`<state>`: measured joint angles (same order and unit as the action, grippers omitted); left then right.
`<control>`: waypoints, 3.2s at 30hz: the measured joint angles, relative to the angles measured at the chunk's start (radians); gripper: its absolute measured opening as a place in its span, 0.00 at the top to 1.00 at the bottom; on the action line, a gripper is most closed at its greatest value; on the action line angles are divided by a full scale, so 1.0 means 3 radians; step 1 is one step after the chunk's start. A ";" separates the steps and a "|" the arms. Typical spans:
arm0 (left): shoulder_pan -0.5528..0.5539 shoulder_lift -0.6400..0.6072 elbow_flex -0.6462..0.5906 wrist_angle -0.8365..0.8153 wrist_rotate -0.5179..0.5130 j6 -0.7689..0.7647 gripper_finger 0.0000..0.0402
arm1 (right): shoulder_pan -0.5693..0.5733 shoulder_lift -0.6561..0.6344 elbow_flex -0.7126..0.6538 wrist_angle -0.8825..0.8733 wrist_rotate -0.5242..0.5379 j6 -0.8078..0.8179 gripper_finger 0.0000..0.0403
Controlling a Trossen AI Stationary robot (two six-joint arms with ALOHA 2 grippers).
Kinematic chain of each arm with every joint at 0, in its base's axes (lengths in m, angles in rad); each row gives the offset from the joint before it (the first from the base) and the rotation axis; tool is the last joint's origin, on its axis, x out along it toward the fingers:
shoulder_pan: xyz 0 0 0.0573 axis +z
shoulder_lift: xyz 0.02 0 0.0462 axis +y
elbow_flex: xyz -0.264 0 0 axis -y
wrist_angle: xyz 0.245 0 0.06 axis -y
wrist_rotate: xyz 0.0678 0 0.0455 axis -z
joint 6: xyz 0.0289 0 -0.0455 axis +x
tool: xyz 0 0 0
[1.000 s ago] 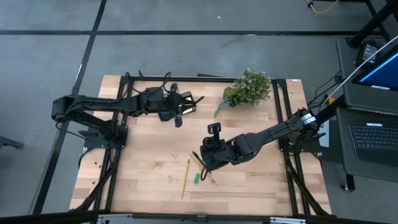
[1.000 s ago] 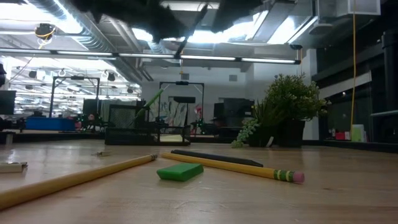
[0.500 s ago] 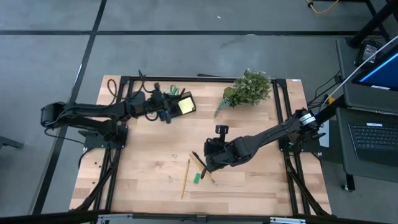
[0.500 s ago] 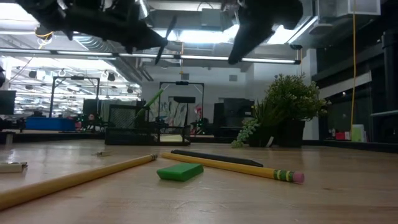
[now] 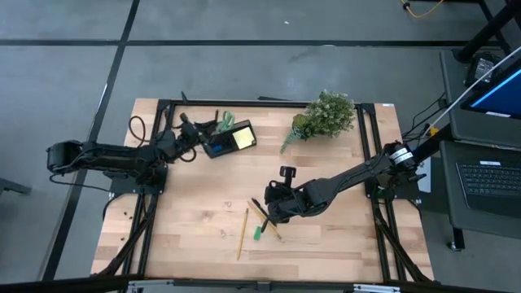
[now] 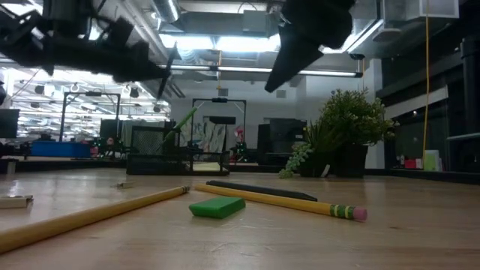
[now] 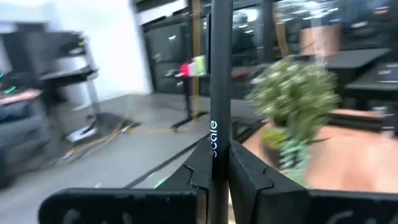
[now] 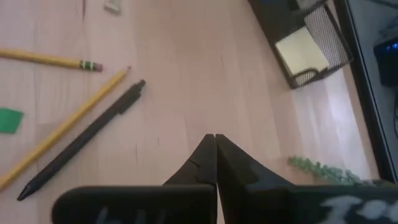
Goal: Pick and place office supplies into organizer
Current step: Put the right black pen into the desk organizer, then put the black pen into the desk organizer
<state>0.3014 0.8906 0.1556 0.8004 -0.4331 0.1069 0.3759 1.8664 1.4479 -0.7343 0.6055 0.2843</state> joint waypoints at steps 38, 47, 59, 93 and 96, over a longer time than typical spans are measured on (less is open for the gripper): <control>0.0334 0.0324 -0.0495 0.0226 -0.0065 -0.0586 0.82 | -0.0004 -0.0001 0.0000 0.0666 0.0008 -0.0455 0.98; 0.0334 0.0324 -0.0495 0.0242 -0.0067 -0.0585 0.78 | -0.0004 -0.0001 0.0000 0.0664 0.0008 -0.0455 0.98; 0.0321 0.0286 -0.0431 0.0644 0.0694 -0.0644 0.79 | -0.0003 -0.0003 0.0001 0.0662 0.0008 -0.0633 0.98; -0.2202 0.0287 0.0643 -0.1316 0.0724 -0.0576 1.00 | -0.0069 -0.0247 0.0008 0.0433 -0.1152 0.0276 0.98; -0.2421 0.0287 0.0642 -0.1610 0.0359 -0.0799 0.99 | -0.0069 -0.0224 0.0008 0.0441 -0.1152 0.0365 0.98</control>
<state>-0.4249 0.9768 0.3481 0.3175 -0.3254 -0.1328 0.3553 1.7990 1.4502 -0.6019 0.2600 0.3936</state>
